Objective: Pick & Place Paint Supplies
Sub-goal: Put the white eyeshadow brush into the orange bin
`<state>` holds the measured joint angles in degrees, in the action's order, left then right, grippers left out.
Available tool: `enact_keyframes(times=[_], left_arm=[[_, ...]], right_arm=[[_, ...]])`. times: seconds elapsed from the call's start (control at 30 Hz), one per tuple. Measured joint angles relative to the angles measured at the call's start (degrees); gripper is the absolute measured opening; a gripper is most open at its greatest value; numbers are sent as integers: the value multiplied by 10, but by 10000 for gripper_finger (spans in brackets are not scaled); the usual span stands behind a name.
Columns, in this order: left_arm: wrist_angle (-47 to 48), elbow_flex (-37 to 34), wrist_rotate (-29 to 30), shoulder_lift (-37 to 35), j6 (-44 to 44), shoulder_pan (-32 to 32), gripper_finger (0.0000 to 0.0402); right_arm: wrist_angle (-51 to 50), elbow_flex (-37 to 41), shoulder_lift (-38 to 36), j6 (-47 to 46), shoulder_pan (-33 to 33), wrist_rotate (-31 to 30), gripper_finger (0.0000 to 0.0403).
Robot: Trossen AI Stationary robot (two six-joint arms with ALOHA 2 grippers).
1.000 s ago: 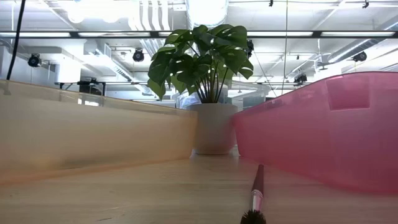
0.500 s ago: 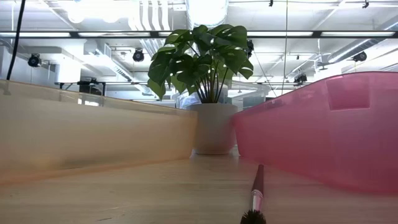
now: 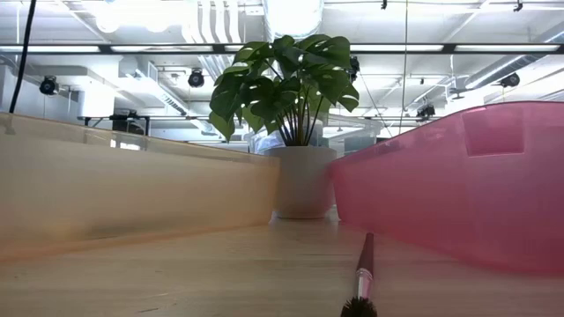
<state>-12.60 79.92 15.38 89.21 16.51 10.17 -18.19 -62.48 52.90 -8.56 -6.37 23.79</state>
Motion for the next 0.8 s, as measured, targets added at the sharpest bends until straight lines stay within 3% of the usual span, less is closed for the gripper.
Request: enact_keyframes(times=[0.33,0.57,0.8], left_arm=[[2,0,-2,0,13,0,112],[4,0,-7,0,15,-1,19],[5,0,-8,0,13,-1,16]], right_arm=[[1,0,0,0,0,0,8],[1,0,0,0,0,6,8],[2,0,0,-5,0,8,8]])
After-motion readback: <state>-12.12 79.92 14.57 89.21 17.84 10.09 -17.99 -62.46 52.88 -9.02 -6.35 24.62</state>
